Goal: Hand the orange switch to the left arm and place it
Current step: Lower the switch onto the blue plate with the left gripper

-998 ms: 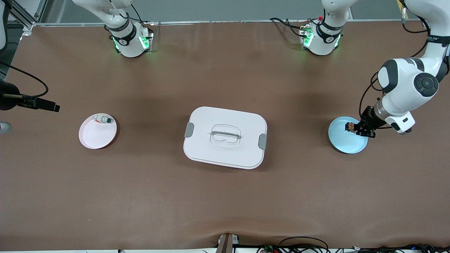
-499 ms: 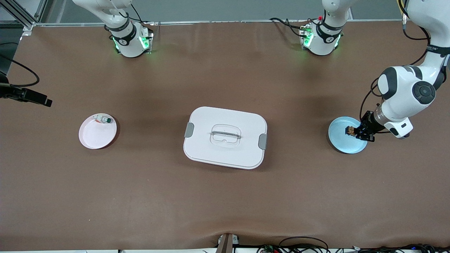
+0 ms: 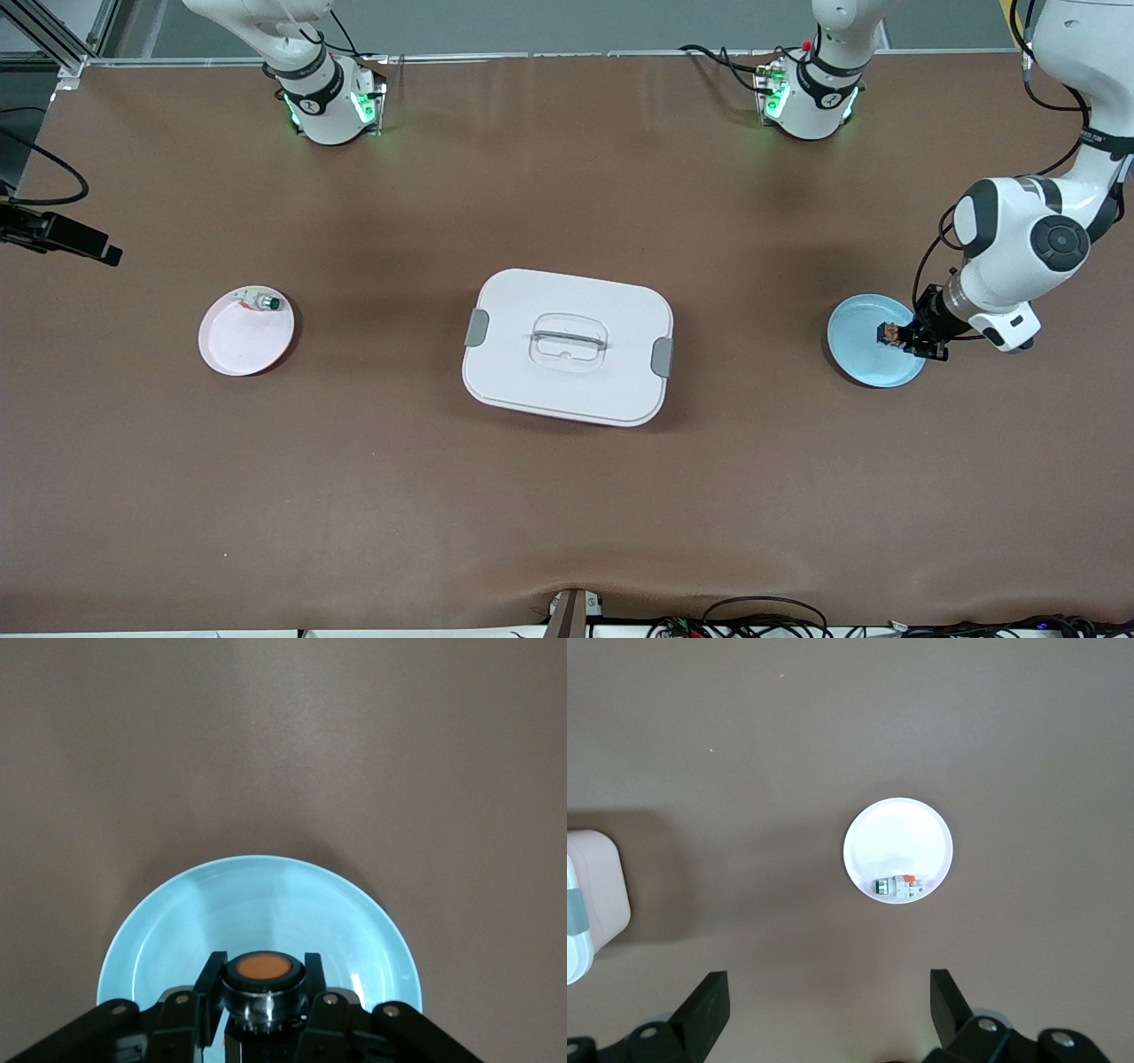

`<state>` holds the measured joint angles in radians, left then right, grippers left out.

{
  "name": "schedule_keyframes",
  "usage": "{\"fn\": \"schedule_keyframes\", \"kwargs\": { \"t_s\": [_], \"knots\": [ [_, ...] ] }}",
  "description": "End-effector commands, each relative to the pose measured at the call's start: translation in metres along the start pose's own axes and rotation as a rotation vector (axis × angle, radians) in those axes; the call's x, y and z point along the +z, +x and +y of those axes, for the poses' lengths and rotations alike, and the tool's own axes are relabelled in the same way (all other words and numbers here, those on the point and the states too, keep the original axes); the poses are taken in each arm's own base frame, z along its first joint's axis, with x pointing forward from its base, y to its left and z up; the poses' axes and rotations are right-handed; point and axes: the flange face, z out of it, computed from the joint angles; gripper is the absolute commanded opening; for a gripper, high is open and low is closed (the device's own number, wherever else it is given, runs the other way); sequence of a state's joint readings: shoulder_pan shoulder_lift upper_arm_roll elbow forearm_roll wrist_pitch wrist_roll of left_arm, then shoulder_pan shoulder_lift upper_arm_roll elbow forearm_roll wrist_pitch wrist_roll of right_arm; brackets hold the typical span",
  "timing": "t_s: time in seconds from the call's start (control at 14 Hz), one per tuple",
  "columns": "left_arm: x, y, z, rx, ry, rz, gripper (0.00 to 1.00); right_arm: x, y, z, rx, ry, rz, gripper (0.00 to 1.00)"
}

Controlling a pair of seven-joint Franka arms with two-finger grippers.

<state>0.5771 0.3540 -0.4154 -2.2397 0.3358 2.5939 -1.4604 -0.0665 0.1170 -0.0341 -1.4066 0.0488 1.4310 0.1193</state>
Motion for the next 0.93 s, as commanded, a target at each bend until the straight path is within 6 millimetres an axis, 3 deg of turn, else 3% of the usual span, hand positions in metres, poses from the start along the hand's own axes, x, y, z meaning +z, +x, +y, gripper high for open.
{"fn": "schedule_keyframes", "kwargs": {
  "t_s": [0.0,0.43,0.86],
  "knots": [
    [0.011,-0.001,0.004,-0.019,-0.005,0.019,0.0,-0.009,0.0,0.005,0.01,0.018,0.018,1.0],
    [0.021,-0.007,0.006,-0.015,0.007,0.004,0.0,-0.031,-0.007,0.0,-0.001,0.008,0.057,1.0],
    [0.031,-0.011,0.004,0.002,0.021,-0.002,0.0,-0.032,-0.006,0.001,0.001,0.021,0.06,1.0]
  ]
}}
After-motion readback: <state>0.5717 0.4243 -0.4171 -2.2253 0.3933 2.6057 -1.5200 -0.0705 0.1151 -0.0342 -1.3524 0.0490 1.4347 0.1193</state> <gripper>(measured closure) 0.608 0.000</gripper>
